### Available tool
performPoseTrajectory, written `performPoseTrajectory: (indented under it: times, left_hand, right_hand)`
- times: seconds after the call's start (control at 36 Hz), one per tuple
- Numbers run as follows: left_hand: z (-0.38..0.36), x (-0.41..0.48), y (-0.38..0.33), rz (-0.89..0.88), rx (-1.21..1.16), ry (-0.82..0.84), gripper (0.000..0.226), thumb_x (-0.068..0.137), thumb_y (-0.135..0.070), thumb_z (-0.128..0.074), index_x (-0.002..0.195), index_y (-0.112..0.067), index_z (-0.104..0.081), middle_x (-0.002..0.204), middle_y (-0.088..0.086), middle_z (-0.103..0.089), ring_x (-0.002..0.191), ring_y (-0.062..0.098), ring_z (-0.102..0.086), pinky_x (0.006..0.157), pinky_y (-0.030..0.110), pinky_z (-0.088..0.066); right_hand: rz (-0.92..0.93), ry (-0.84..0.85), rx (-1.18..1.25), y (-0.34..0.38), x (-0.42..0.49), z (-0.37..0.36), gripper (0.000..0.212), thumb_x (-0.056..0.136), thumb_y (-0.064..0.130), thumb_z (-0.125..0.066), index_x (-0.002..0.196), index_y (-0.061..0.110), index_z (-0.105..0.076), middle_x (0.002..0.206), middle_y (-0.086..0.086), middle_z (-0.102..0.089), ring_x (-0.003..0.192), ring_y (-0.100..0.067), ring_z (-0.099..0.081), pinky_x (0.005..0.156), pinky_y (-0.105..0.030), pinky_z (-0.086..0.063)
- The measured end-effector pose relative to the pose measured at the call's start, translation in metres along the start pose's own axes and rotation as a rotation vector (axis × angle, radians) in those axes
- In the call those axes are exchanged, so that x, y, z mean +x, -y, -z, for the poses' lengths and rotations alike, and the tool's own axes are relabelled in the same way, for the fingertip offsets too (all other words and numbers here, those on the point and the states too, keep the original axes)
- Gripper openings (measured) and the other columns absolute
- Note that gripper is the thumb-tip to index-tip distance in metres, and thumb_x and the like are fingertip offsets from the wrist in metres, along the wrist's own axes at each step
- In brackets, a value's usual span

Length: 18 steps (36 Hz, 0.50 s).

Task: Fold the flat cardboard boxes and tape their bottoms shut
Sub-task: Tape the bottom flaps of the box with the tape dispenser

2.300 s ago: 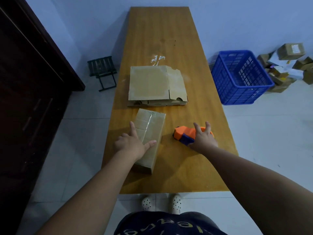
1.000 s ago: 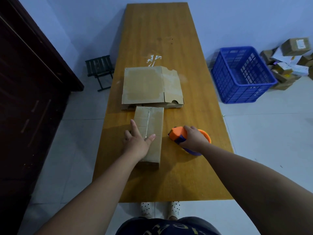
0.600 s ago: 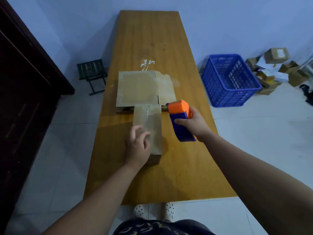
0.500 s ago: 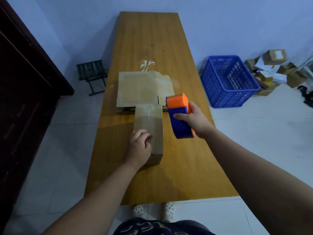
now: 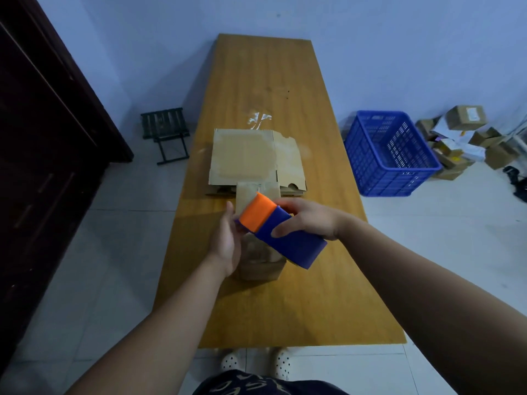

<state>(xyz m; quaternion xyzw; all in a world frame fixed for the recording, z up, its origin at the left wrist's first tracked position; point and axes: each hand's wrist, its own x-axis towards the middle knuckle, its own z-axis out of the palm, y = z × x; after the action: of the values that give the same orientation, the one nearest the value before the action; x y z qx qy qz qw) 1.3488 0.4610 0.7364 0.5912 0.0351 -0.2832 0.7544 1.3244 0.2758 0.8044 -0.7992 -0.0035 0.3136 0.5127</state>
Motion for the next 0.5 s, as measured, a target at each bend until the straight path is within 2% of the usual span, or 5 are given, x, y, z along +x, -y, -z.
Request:
performPoseTrajectory:
  times: [0.06,0.17,0.33,0.42,0.5]
  left_hand:
    - [0.005,0.003,-0.001,0.028,-0.011,0.017,0.089,0.077,-0.079,-0.027,0.118,-0.008,-0.062,0.109,0.014,-0.068,0.106,0.022,-0.061,0.093,0.035,-0.042]
    - [0.012,0.001,-0.005,0.087,-0.038,0.002,0.094,0.063,-0.081,-0.057,0.127,-0.013,-0.056,0.118,0.013,-0.065,0.111,0.022,-0.061,0.096,0.035,-0.043]
    - [0.018,-0.003,-0.008,0.028,-0.116,0.019,0.041,0.08,-0.041,-0.056,0.108,-0.012,-0.062,0.095,0.006,-0.069,0.094,0.018,-0.064,0.088,0.034,-0.045]
    - [0.021,-0.006,-0.006,-0.001,-0.098,0.037,0.032,0.08,-0.036,-0.055,0.102,-0.013,-0.062,0.092,0.004,-0.07,0.089,0.016,-0.065,0.084,0.033,-0.046]
    - [0.023,-0.005,-0.003,0.002,-0.05,-0.007,0.035,0.084,-0.04,-0.053,0.103,-0.012,-0.063,0.094,0.006,-0.07,0.093,0.019,-0.065,0.089,0.037,-0.045]
  right_hand:
    - [-0.008,-0.014,-0.04,0.002,0.003,-0.002,0.052,0.072,0.038,-0.068,0.12,0.024,-0.053,0.106,-0.003,-0.067,0.093,-0.027,-0.067,0.076,-0.04,-0.057]
    - [-0.017,-0.03,-0.069,0.005,0.006,-0.004,0.054,0.071,0.041,-0.068,0.121,0.028,-0.051,0.107,0.0,-0.066,0.094,-0.025,-0.066,0.08,-0.043,-0.057]
    - [-0.011,-0.021,-0.109,0.006,0.007,-0.004,0.061,0.07,0.042,-0.069,0.127,0.035,-0.047,0.111,0.004,-0.064,0.097,-0.021,-0.065,0.083,-0.043,-0.057]
    - [-0.013,-0.009,-0.138,0.008,0.008,-0.005,0.064,0.07,0.043,-0.069,0.13,0.037,-0.044,0.112,0.006,-0.063,0.098,-0.021,-0.064,0.085,-0.045,-0.056]
    - [-0.024,-0.006,-0.146,0.009,0.008,-0.005,0.065,0.07,0.043,-0.069,0.13,0.037,-0.043,0.112,0.006,-0.063,0.098,-0.02,-0.064,0.085,-0.043,-0.056]
